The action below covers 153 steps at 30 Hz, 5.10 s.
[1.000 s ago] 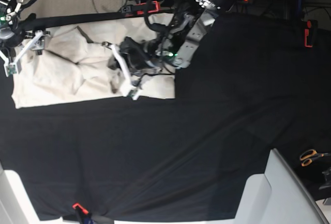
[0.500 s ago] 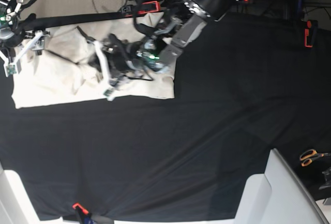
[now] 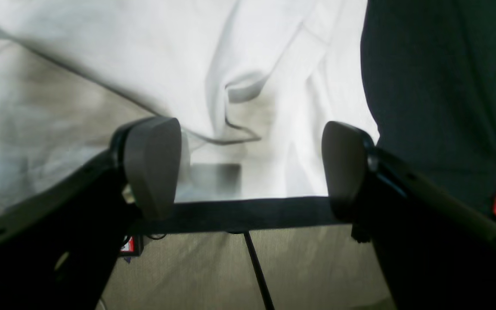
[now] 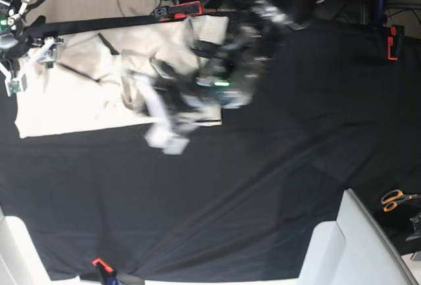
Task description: Fold the T-shirt properly
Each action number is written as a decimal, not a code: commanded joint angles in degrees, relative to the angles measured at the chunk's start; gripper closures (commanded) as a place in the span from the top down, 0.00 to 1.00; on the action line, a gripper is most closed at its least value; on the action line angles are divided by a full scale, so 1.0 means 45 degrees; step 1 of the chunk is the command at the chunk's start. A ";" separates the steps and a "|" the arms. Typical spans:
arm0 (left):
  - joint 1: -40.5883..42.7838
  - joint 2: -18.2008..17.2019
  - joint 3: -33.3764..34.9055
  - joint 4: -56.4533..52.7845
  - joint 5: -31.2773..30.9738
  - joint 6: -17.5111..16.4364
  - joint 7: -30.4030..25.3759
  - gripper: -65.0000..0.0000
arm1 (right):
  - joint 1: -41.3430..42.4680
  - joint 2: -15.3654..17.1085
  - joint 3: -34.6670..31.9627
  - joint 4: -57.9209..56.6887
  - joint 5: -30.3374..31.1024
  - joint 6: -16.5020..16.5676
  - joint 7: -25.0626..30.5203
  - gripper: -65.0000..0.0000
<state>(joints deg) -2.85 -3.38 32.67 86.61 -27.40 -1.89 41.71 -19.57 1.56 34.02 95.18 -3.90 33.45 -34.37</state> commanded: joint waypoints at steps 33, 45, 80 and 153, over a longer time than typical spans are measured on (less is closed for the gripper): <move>0.2617 -0.0490 -0.2092 0.0573 0.1937 0.0723 0.1192 0.00 | 0.0022 0.0131 0.0069 0.0193 0.0076 -0.0039 0.0185 0.74; 0.1953 0.0037 -0.0822 -0.0150 0.1917 0.0664 0.1192 0.00 | 0.0022 0.0131 0.0088 0.0212 0.0076 -0.0039 0.0185 0.74; -0.1837 -0.0549 0.2421 -0.0384 -0.2615 0.0723 0.1270 0.00 | 0.0081 0.0151 0.0127 0.0173 0.0076 -0.0059 0.0165 0.74; -0.2873 0.2733 0.0428 -0.6519 0.0374 -0.0058 0.0645 0.00 | 0.0218 0.0366 0.0127 0.0232 0.0076 -0.0059 0.0146 0.74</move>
<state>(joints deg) -14.46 7.90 34.63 56.47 -25.04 -2.22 44.91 -18.76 2.68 34.15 95.18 -3.90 33.45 -34.50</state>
